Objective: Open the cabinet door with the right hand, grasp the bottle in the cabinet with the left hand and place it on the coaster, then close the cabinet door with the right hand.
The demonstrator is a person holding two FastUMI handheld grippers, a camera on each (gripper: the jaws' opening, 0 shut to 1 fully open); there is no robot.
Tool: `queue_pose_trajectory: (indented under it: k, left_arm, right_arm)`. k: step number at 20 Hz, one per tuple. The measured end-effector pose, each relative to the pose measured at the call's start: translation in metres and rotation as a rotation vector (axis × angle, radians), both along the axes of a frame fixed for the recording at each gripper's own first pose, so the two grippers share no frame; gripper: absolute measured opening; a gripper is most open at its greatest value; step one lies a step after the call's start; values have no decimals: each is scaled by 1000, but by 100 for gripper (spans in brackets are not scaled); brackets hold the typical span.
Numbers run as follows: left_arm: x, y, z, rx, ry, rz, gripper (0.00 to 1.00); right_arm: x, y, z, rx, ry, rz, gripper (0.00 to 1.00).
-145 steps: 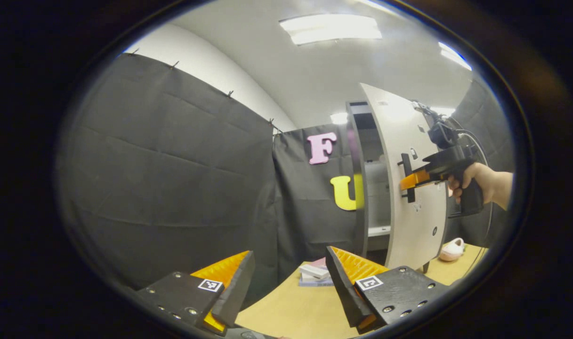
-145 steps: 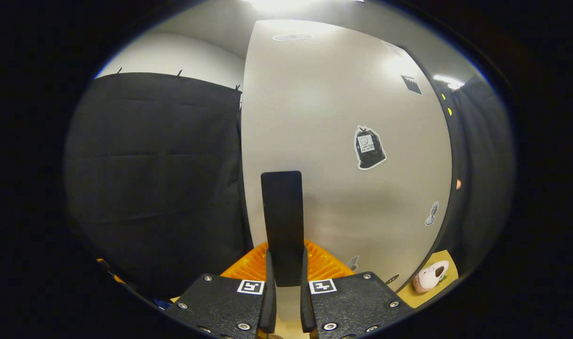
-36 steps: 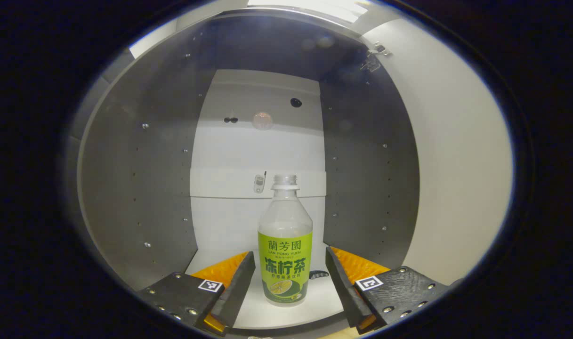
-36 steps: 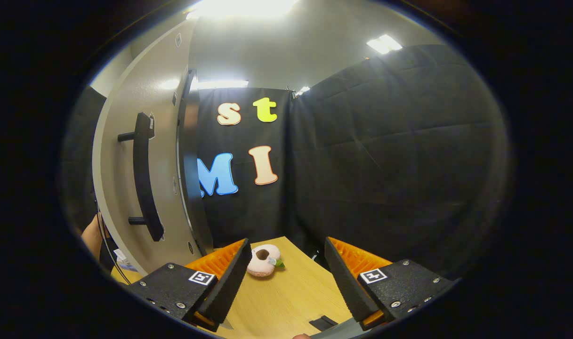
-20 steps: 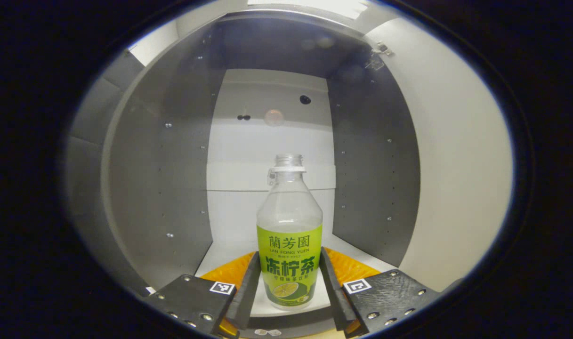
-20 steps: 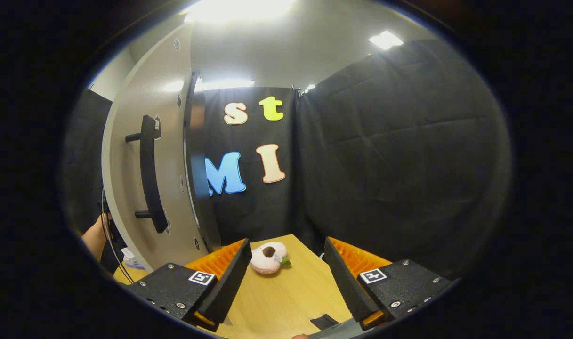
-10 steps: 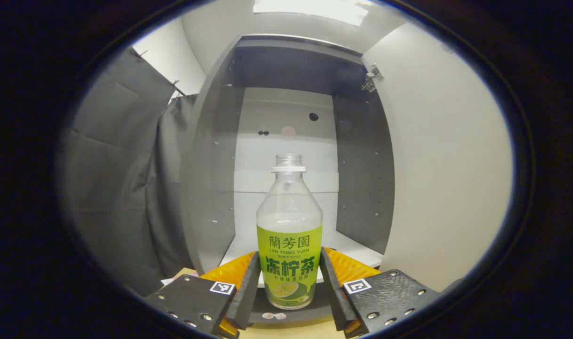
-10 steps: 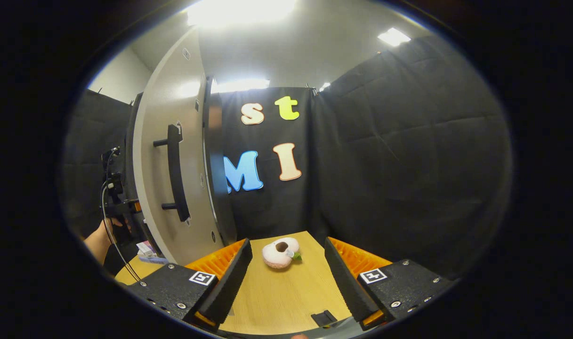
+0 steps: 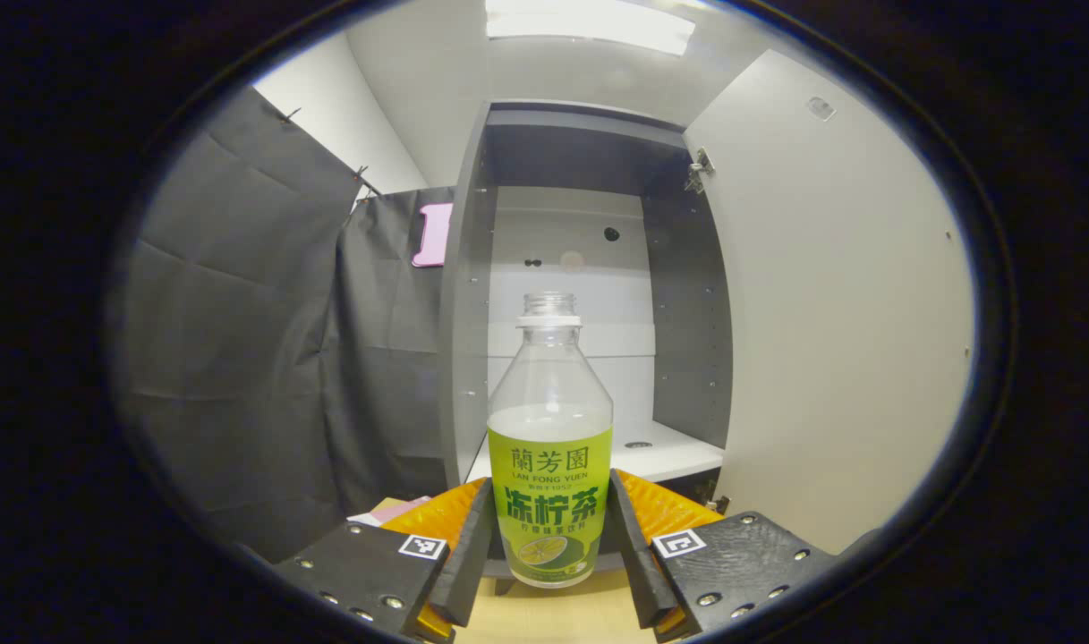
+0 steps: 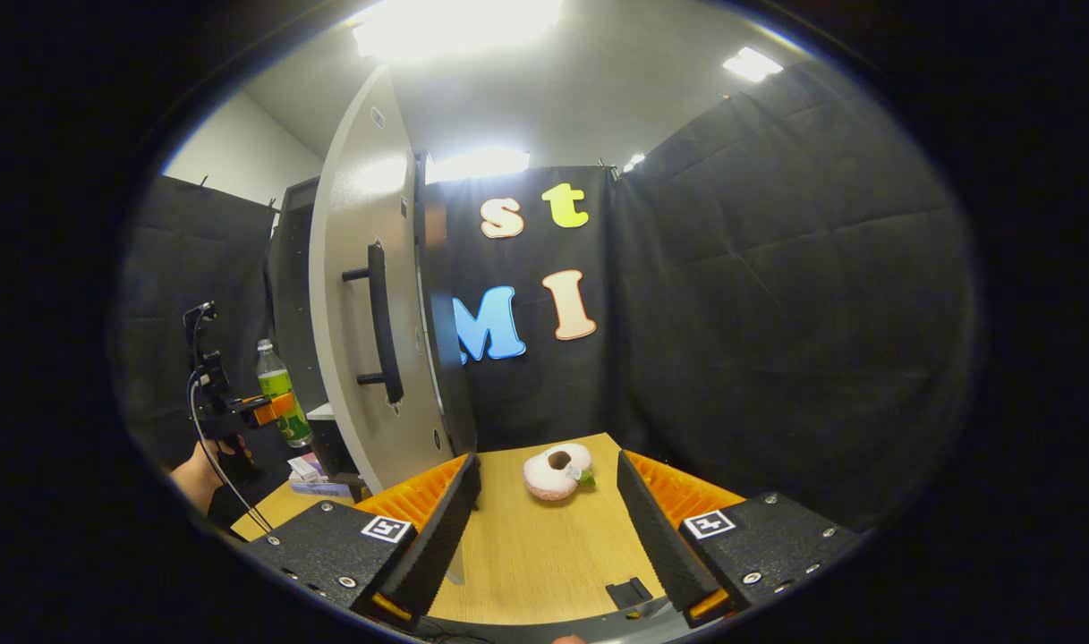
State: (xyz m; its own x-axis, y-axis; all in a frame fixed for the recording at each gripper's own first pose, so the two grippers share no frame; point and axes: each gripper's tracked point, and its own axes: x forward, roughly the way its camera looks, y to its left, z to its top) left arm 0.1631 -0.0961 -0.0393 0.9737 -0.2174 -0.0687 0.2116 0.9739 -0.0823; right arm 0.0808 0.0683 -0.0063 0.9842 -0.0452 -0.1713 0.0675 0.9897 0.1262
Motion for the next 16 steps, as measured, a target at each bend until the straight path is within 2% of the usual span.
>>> queue_pose_trajectory:
  k: [3,4,9,10,16]
  left_arm:
    - [-27,10,-8,21,-6,10,72]
    - [-35,14,-11,26,-7,16,68]
    - [-75,24,-32,16,11,29,73]
    - [-83,26,-36,16,12,33,68]
    - [-123,43,-73,38,29,53,68]
  right_arm:
    - [-5,6,-1,18,-4,21,94]
    - [-8,7,-1,22,-4,26,94]
    - [-18,14,-3,15,3,59,94]
    - [-21,14,-3,14,2,63,94]
    - [-25,18,-4,19,6,75,94]
